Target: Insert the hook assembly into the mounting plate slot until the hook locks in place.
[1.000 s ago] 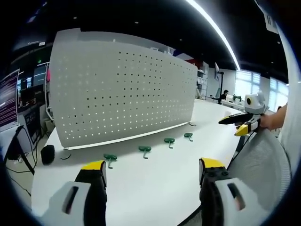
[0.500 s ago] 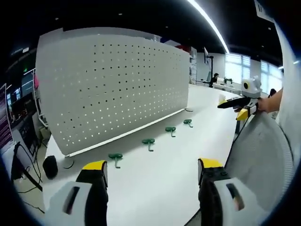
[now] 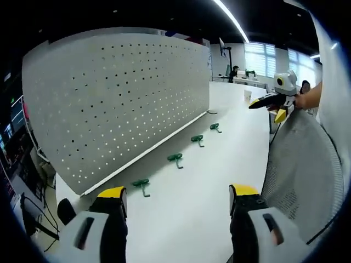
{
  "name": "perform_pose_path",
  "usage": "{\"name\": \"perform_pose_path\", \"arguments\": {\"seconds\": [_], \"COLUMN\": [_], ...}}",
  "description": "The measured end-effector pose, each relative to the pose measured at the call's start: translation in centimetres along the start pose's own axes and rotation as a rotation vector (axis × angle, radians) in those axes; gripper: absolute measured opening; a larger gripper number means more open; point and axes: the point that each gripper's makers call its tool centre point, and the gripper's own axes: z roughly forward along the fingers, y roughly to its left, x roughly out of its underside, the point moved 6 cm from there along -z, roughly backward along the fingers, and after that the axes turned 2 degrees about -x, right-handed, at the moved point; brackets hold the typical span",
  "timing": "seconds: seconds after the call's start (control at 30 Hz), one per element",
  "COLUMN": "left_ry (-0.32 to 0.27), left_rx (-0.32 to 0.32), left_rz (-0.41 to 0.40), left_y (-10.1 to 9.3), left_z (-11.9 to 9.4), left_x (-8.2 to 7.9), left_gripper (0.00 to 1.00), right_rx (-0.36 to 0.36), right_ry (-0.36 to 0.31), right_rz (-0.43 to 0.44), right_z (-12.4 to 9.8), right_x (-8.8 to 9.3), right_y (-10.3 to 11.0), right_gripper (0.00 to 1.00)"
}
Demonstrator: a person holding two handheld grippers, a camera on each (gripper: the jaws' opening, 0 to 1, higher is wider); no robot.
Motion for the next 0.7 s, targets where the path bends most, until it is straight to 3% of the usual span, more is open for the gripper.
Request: {"name": "perform_pose_path", "arguments": {"seconds": [0.47,0.6,0.7], "left_ry": [0.118,0.160,0.174], "left_rx": [0.084,0.127,0.150], "left_rz": [0.154,0.232,0.239], "left_y": [2.9,3.4,3.6], "left_z": [1.0,1.5,2.0], "left_x": [-0.2,0.0,-0.2], "left_gripper": [0.75,0.67,0.65], "right_rx": [-0.011,-0.013,-0.007], "right_ry": [0.021,0.027,0.031], "right_rz": [-0.007,-0.004,0.003], "right_z": [0.1,0.2,0.1], "right_x": [0.2,0.4,0.5], "right_y": [0.2,0.2,0.1], "right_gripper": [0.72,0.71,0.71]}}
